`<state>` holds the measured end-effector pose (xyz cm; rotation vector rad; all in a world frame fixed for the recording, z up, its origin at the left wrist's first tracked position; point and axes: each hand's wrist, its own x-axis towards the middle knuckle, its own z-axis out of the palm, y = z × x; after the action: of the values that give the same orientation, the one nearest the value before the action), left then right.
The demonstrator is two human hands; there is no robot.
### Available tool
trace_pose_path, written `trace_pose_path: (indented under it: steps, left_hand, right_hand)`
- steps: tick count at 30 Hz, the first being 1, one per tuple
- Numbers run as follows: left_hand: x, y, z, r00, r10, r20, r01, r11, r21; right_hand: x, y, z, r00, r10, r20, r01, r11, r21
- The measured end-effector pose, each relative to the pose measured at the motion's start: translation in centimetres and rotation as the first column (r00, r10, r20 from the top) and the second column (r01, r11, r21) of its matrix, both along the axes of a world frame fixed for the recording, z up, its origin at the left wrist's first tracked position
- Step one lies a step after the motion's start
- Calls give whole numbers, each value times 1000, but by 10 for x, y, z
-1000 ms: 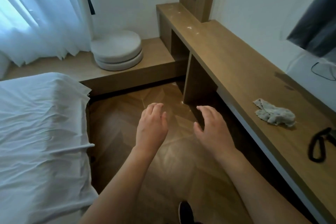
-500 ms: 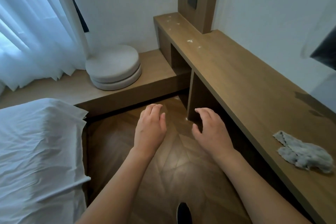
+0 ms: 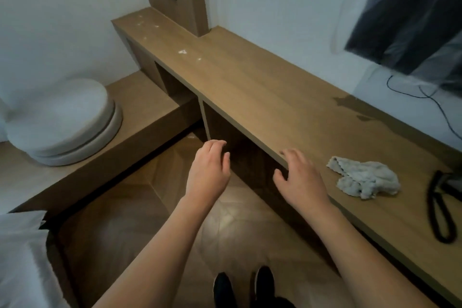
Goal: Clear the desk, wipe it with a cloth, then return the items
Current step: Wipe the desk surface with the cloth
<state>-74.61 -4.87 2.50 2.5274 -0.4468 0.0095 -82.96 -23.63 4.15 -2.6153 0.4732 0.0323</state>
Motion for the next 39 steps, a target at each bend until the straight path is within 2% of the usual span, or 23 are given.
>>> trace_pose_path:
  steps: [9,15,21,25,28,30,33,36,39]
  left_hand:
    - [22,-133,-23,963,-256,-83,258,966,24]
    - [20,-235,-72,869,-400,-290,438,896,75]
    - [20,-307,-137,805,-421,-419,517,843,147]
    - [22,-335,-167,819,-422,-389,523,828,203]
    - [23,-346,-177,822,-410,-396,509,840,189]
    - [28,-345,-170,793,-361,-491,455,887,83]
    - [37,-324,-134,763,-262,-591,213,965,-153]
    - [50,-285,-89,793,-190,-579,14,955,-295]
    - [68,-237,-46,812,-93,-575,-147,922,-358]
  right_hand:
    - [1,-122,-34,972,-201,-120,203,979,2]
    - [-13,-207,-83,877,-417,-237,414,908,-66]
    - [-26,-249,-142,819,-424,-388,386,906,-175]
    - [-27,-255,-163,850,-405,-336,328,907,-263]
    - [-26,-260,-169,875,-415,-250,356,900,-251]
    - [-24,-263,-164,883,-430,-191,395,898,-193]
    - [-10,-256,-142,894,-428,-133,426,903,-45]
    - [16,-232,-106,926,-372,-59,375,925,55]
    - [50,-197,-69,960,-279,4,276,955,111]
